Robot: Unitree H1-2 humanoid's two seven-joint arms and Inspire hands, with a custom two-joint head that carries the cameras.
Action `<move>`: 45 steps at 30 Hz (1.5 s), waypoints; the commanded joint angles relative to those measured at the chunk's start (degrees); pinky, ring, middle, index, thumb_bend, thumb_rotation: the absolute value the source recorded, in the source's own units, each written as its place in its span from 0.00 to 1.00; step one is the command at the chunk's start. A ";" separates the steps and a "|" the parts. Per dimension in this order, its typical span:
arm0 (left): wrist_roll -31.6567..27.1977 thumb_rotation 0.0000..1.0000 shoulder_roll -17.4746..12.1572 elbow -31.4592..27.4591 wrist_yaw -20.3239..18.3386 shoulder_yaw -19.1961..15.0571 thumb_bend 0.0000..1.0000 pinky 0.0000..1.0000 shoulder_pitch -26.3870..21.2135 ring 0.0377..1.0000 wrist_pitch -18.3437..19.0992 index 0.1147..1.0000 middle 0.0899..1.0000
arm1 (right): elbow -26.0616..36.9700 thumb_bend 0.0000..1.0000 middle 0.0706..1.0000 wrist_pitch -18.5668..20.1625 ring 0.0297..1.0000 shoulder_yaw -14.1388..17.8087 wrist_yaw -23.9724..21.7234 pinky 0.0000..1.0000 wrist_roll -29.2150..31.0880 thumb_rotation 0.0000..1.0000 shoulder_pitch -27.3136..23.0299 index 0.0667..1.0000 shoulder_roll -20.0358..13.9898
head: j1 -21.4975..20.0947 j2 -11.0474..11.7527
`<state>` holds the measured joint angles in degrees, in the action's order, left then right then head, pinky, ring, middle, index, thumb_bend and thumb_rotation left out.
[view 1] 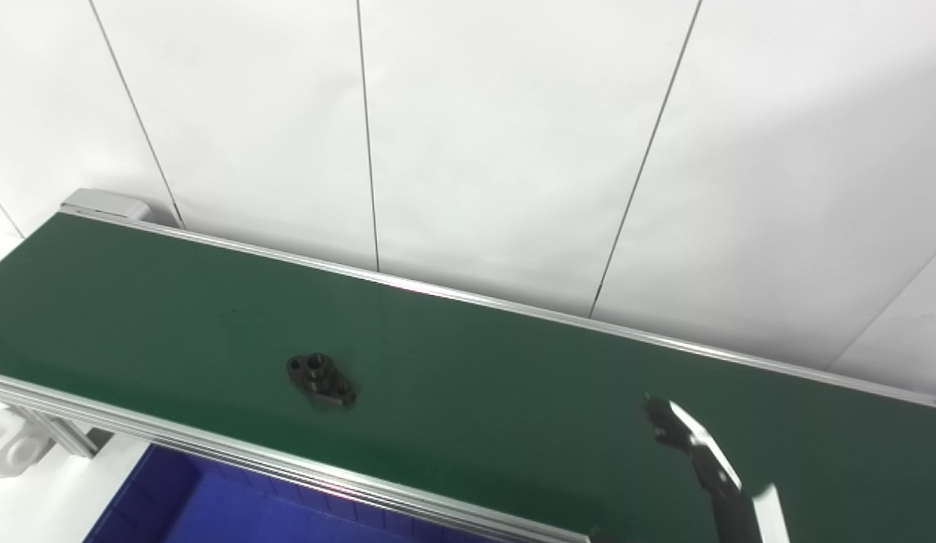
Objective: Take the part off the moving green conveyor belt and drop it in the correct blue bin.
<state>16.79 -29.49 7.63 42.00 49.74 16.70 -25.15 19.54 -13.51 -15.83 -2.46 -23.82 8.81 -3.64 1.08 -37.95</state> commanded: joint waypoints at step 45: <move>1.41 0.53 1.17 -5.84 -4.29 -5.41 0.80 0.70 3.18 0.74 -1.78 0.75 0.76 | -7.28 0.90 0.78 22.42 0.75 -9.14 -9.93 0.68 -14.32 0.44 -28.02 0.78 7.15 | 7.73 -4.81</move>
<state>16.90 -28.32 2.32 37.12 44.29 20.04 -25.17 11.80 10.57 -24.71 -13.04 -38.10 -17.01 2.58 8.34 -42.90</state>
